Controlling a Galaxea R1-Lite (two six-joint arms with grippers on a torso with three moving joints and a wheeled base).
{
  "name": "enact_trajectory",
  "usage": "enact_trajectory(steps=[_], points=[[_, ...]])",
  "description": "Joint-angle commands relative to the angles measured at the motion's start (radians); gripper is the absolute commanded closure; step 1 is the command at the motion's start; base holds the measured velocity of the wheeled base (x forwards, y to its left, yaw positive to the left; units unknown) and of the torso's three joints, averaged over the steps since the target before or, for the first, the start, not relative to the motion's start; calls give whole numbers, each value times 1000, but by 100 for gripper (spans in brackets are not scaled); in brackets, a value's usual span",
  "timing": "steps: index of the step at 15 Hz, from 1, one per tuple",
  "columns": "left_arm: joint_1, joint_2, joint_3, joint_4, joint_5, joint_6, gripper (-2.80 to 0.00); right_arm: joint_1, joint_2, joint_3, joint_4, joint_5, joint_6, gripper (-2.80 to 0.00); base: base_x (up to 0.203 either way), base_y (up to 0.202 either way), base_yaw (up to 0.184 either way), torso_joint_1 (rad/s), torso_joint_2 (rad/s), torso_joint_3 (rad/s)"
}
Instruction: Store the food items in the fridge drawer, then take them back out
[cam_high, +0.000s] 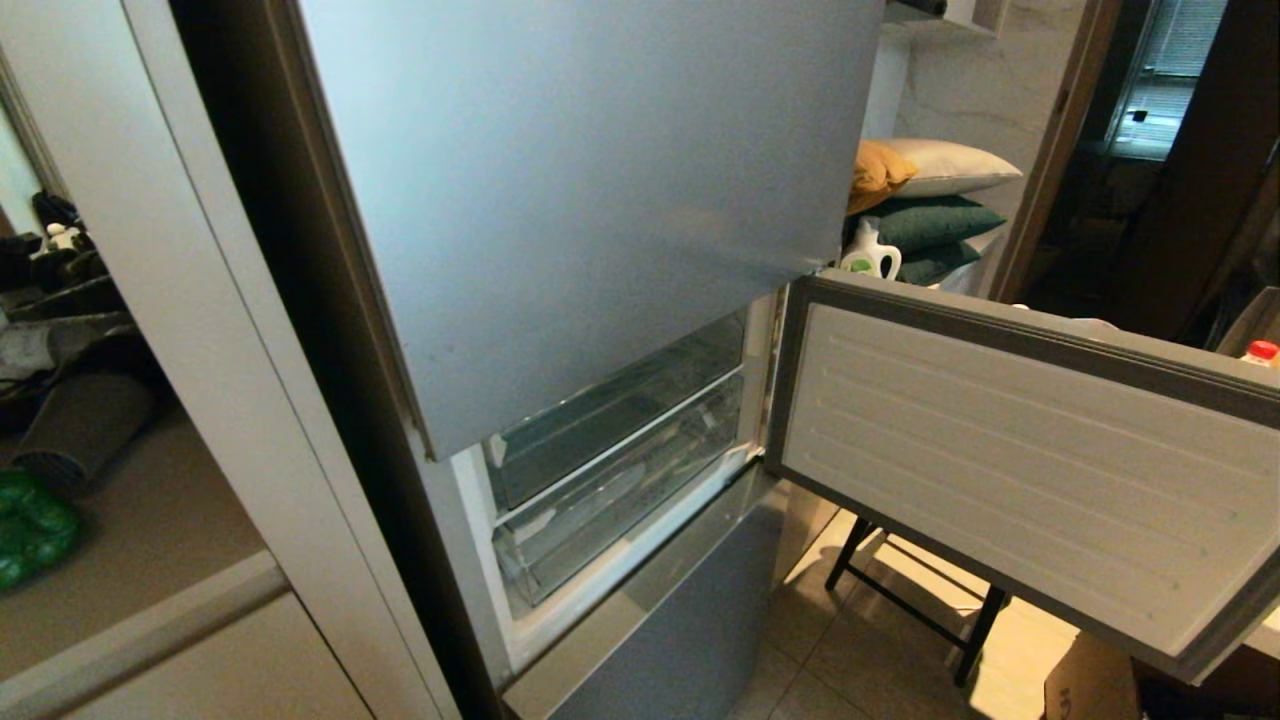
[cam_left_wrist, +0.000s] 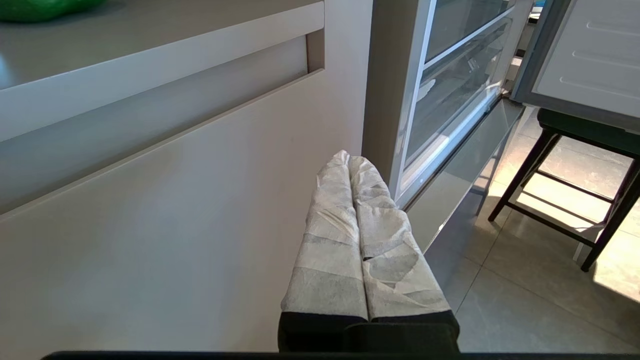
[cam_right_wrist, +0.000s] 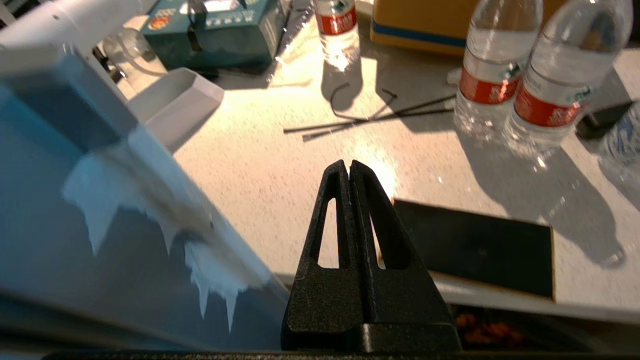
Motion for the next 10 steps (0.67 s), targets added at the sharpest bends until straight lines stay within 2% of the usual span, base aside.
enact_trajectory(steps=[1,3,6,10], points=[[0,2,11,0,0,0,0,4,21,-32,-7,12,1,0,0,0,0,0,0,0],[0,2,11,0,0,0,0,10,45,-66,-8,59,1,0,0,0,0,0,0,0],[0,2,11,0,0,0,0,9,75,-92,-8,171,-1,0,0,0,0,0,0,0],[0,2,11,0,0,0,0,9,120,-127,-8,240,1,0,0,0,0,0,0,0]])
